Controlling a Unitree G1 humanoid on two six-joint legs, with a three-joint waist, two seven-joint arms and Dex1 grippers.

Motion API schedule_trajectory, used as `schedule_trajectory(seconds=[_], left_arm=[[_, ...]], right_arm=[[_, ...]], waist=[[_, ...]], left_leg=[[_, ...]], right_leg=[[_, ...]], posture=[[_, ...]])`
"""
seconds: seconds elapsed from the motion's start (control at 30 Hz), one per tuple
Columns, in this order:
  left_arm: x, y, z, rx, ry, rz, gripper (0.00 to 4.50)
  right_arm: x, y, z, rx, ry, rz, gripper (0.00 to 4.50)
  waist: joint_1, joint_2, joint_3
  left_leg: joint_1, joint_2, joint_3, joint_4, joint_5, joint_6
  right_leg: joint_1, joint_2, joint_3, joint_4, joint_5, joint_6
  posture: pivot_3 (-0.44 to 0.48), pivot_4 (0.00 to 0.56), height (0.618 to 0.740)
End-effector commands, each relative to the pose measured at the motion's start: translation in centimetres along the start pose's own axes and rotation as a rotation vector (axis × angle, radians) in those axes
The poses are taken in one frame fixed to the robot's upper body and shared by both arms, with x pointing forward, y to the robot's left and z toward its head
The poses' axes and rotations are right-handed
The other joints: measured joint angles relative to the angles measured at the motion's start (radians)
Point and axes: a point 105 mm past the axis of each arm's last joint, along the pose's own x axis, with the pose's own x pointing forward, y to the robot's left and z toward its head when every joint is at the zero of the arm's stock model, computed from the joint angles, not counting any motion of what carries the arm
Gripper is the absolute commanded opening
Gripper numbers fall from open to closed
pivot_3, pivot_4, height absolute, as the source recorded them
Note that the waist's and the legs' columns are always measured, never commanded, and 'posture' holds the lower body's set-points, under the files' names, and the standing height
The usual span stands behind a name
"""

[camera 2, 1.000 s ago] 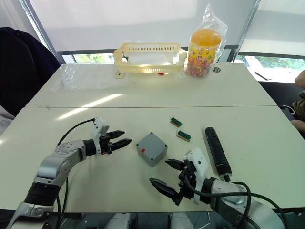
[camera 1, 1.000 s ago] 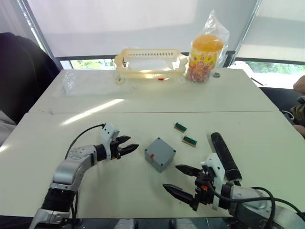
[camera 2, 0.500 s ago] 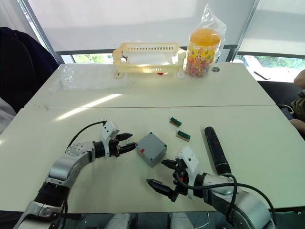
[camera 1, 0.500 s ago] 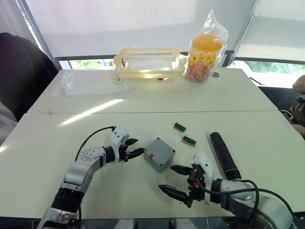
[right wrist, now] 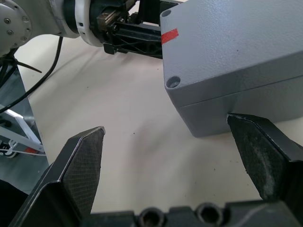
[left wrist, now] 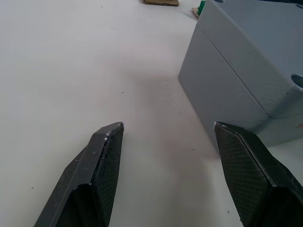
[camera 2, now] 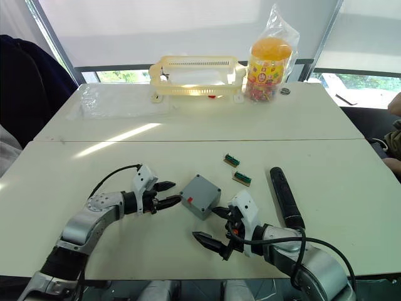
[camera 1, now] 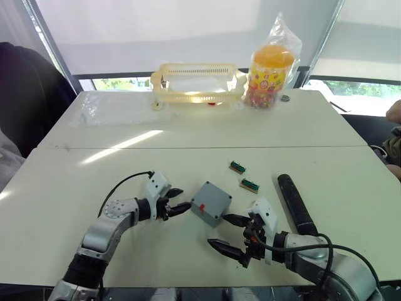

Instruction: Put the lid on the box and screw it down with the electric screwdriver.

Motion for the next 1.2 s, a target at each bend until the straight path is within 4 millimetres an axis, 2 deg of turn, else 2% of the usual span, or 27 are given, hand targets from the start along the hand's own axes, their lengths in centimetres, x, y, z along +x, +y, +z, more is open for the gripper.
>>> schedule_trajectory(seconds=[0.03,0.43,0.63,0.73,0.83,0.93,1.07,1.13,1.2], left_arm=[[0.1,-1.9,0.8,0.025,-0.030,-0.087,3.10],[-0.5,-4.4,0.4,0.024,-0.006,-0.204,3.10],[-0.5,-4.4,0.4,0.015,-0.002,-0.191,3.10],[-0.9,-3.7,0.6,0.020,0.000,-0.154,3.10],[-2.5,-2.4,1.6,0.040,-0.001,-0.105,3.10],[-5.2,-2.4,3.2,0.079,0.021,-0.132,3.10],[-7.5,-2.4,6.7,0.101,0.001,-0.151,3.10],[-7.6,-2.8,8.0,0.123,-0.012,-0.169,2.56],[-7.4,-4.0,8.4,0.158,0.012,-0.223,1.76]], right_arm=[[-0.1,0.4,0.9,-0.037,-0.036,0.027,4.47],[-0.5,-0.2,0.6,-0.064,-0.026,0.050,4.47],[-0.5,-0.4,0.6,-0.064,-0.027,0.049,4.47],[-0.8,-0.5,0.6,-0.065,-0.025,0.034,4.47],[-2.0,-0.9,1.1,-0.085,-0.032,-0.003,4.47],[-3.6,-0.8,2.2,-0.091,-0.045,-0.011,4.47],[-5.8,-1.2,3.6,-0.073,-0.036,-0.012,4.47],[-6.4,-2.5,4.2,-0.077,-0.039,-0.068,4.50],[-6.6,-4.3,4.8,-0.092,-0.058,-0.146,4.50]], waist=[[-0.001,0.000,0.000],[0.000,0.000,0.000],[0.000,0.000,0.000],[0.000,0.000,0.000],[0.000,0.000,0.000],[-0.003,0.000,0.001],[0.001,0.001,0.002],[0.004,0.000,0.002],[0.001,0.000,0.002]], left_leg=[[0.000,0.000,0.000,0.000,0.000,0.000],[0.000,0.001,0.000,-0.002,0.000,0.000],[0.000,0.001,0.000,-0.003,0.000,0.000],[0.000,0.001,0.000,-0.003,0.000,0.000],[0.000,0.001,0.000,-0.003,0.000,0.000],[-0.001,0.001,0.000,-0.004,0.000,0.000],[-0.001,0.001,0.000,-0.005,0.000,0.000],[-0.002,0.001,0.000,-0.004,0.000,0.000],[-0.002,0.001,0.001,-0.004,0.000,0.000]], right_leg=[[0.000,0.000,0.000,0.000,0.000,0.000],[0.000,0.000,0.000,-0.001,0.000,0.000],[-0.001,0.000,0.000,-0.001,0.000,0.000],[-0.001,0.000,0.000,-0.002,0.000,0.000],[-0.001,0.000,0.000,-0.002,0.000,0.000],[-0.003,0.000,0.000,-0.001,0.000,0.000],[-0.003,0.000,0.000,-0.002,0.000,0.000],[-0.002,0.000,0.000,-0.003,0.000,-0.001],[-0.002,-0.001,0.000,-0.004,0.000,-0.001]], posture=[[0.000,0.150,0.740],[0.000,0.150,0.740],[0.000,0.150,0.740],[0.000,0.150,0.740],[0.000,0.150,0.740],[0.000,0.150,0.740],[0.000,0.150,0.740],[0.000,0.150,0.740],[0.000,0.150,0.740]])
